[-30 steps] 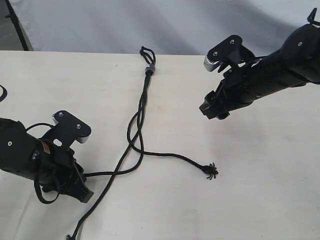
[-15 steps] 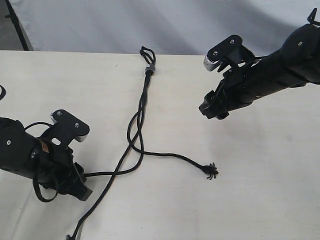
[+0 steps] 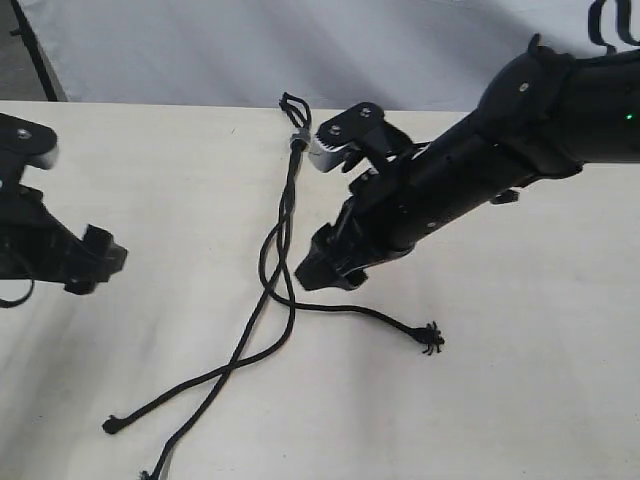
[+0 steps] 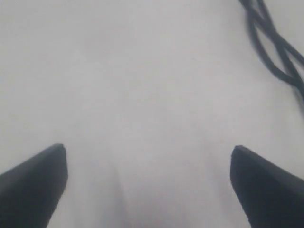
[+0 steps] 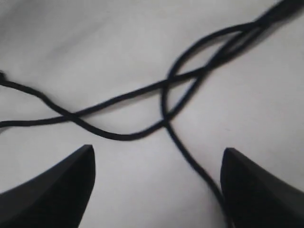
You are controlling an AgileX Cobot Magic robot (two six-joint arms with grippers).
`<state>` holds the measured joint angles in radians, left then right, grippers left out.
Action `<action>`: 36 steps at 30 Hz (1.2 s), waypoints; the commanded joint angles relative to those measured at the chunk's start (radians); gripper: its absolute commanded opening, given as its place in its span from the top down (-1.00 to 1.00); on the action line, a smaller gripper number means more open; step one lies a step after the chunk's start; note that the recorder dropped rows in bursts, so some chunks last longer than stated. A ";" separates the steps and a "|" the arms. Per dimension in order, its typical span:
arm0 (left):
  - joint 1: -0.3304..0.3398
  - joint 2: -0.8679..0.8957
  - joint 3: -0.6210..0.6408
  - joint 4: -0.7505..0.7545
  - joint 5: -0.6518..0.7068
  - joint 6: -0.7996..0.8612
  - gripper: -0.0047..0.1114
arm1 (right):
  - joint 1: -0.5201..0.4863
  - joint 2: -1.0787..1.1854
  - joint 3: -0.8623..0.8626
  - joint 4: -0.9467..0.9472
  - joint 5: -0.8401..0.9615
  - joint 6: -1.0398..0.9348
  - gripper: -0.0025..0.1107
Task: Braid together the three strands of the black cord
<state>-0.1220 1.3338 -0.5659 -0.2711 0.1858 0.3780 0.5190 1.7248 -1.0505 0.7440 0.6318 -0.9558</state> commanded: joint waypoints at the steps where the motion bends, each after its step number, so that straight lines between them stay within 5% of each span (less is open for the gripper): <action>1: 0.126 -0.017 -0.002 -0.033 0.006 -0.027 -0.57 | 0.134 0.001 -0.008 0.061 0.022 0.052 -0.27; 11: 0.160 -0.017 0.000 -0.053 0.045 -0.027 -0.57 | 0.435 0.137 -0.040 0.054 -0.165 0.317 -0.27; 14: 0.160 -0.017 0.000 -0.053 0.053 -0.027 -0.57 | 0.467 0.198 -0.101 -0.017 -0.158 0.432 -0.27; 24: 0.160 -0.017 0.000 -0.053 0.053 -0.027 -0.57 | 0.554 0.341 -0.325 -0.721 0.123 1.176 -0.27; 36: 0.160 -0.017 0.000 -0.053 0.055 -0.027 -0.57 | 0.577 0.422 -0.422 -0.719 0.183 1.274 -0.27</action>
<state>0.0346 1.3265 -0.5659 -0.3174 0.2395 0.3567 1.0986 2.1241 -1.4643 0.0351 0.7766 0.3076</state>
